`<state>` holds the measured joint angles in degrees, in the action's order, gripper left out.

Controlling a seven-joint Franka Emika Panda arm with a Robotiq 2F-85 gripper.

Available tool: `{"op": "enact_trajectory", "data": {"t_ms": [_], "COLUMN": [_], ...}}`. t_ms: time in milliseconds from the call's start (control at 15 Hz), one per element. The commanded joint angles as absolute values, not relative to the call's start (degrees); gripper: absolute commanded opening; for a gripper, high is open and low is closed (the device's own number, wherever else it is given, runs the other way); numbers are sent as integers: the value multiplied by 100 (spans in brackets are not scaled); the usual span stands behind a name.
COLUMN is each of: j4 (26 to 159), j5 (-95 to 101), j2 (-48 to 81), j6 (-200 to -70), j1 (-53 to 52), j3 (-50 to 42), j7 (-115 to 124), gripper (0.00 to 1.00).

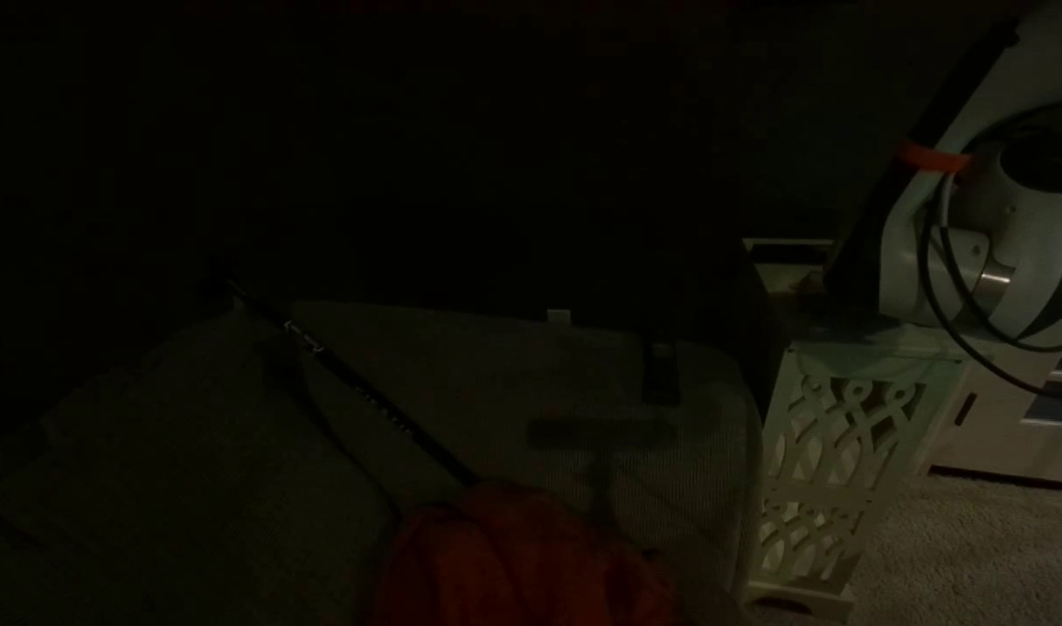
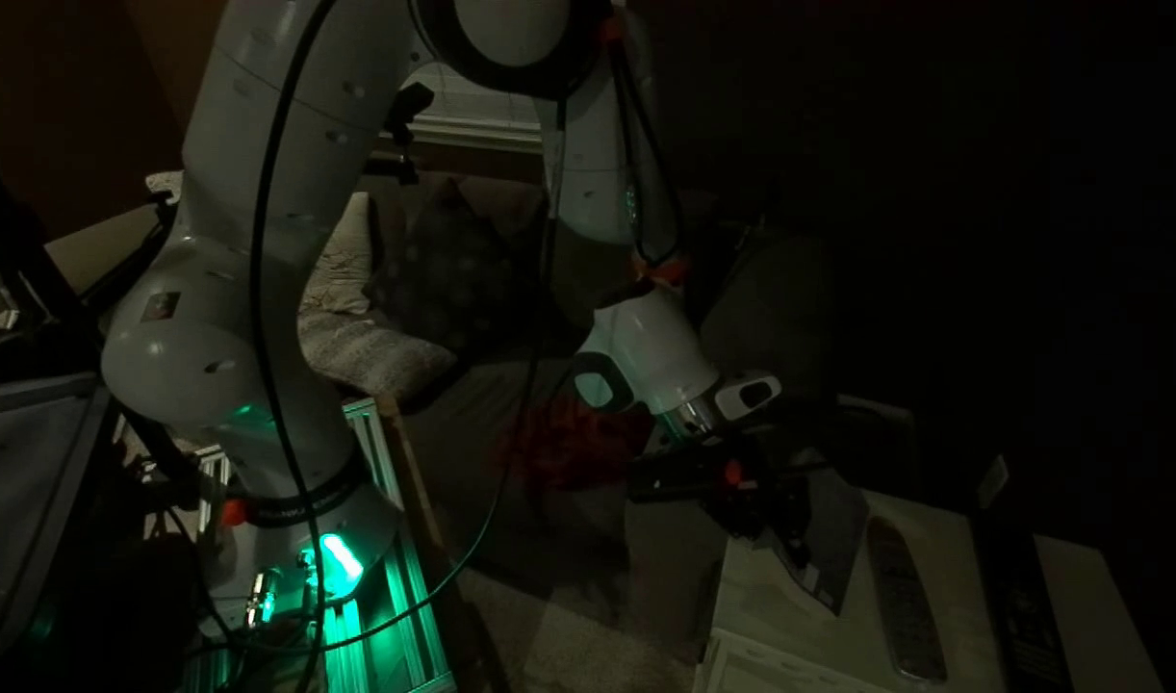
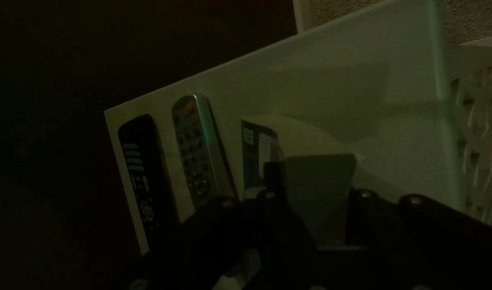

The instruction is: Pick up the book from the chair and place it on the white shelf.

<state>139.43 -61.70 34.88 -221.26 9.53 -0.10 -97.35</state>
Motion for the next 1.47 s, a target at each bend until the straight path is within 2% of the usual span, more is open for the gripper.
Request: {"op": "enact_trajectory", "data": {"t_ms": [0,133,400,533,1067,1267,1400], "j4": [13997,14092,14421,14662,15680,16135,15779], "j5": [-6098,-6100,-6147,-6373,-7869,-7770,-7944], "j2": [3406,3294,2921,2578,267,-642,-748], "j6": [-21952,-21853,-21392,-21134,-18913,-17840,-17226], "j1": [964,960,927,861,855,833,871], "j3": [-7,28,202,291,759,731,699], "j7": [-9904,-9990,-10190,-10389,-10856,-10641,-10986], "gripper": [55,62,91,100,100,100,100]}}
